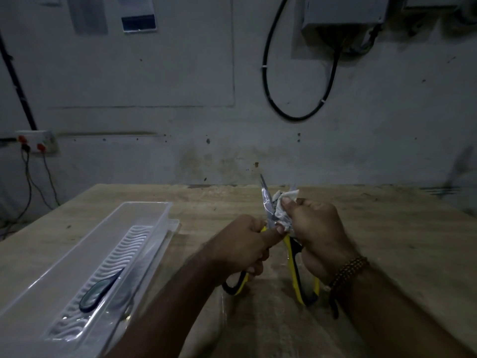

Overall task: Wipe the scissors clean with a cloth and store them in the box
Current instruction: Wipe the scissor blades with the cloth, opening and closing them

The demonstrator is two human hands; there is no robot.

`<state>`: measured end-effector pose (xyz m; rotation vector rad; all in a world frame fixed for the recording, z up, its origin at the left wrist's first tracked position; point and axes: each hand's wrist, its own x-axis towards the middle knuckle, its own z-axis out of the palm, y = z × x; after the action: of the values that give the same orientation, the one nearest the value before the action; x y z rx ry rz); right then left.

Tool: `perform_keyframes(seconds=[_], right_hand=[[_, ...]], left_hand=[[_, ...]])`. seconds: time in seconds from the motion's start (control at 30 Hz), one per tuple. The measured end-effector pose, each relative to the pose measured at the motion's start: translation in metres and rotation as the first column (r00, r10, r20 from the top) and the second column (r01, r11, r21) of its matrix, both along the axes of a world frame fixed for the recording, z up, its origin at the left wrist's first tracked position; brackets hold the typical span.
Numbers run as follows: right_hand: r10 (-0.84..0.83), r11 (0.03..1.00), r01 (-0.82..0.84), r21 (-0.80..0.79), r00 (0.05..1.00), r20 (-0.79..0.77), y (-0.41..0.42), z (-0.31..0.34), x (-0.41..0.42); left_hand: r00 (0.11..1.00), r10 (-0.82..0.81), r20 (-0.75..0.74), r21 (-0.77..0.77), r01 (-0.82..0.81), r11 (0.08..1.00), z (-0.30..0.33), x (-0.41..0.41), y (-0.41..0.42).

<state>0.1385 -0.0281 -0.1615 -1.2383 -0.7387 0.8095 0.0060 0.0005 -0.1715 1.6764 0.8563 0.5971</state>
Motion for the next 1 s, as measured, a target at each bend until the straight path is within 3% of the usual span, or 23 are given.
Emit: perform_keyframes(seconds=[0.5,0.67,0.77,0.87,1.0], right_hand=[[-0.058,0.995,0.062,0.072,0.997,-0.059,0.008,0.006,0.007],[-0.178,0.975,0.175,0.134,0.984,0.012,0.025,0.010,0.035],[-0.326,0.924,0.341,0.171,0.939,-0.110,0.030,0.024,0.091],[-0.129,0.968,0.173,0.180,0.963,-0.236,0.025,0.019,0.120],[0.063,0.995,-0.059,0.078,0.997,-0.046,0.020,0.010,0.101]], left_hand=[[0.998,0.004,-0.065,0.043,-0.002,0.999,-0.001,0.003,0.003],[0.989,-0.050,-0.142,0.035,0.055,0.998,0.000,-0.002,-0.004],[0.963,-0.113,-0.246,0.045,0.127,0.991,-0.005,-0.005,-0.015],[0.977,-0.041,-0.210,0.080,0.059,0.995,-0.007,-0.003,-0.011],[0.979,-0.008,-0.202,0.061,0.021,0.998,-0.003,-0.011,-0.003]])
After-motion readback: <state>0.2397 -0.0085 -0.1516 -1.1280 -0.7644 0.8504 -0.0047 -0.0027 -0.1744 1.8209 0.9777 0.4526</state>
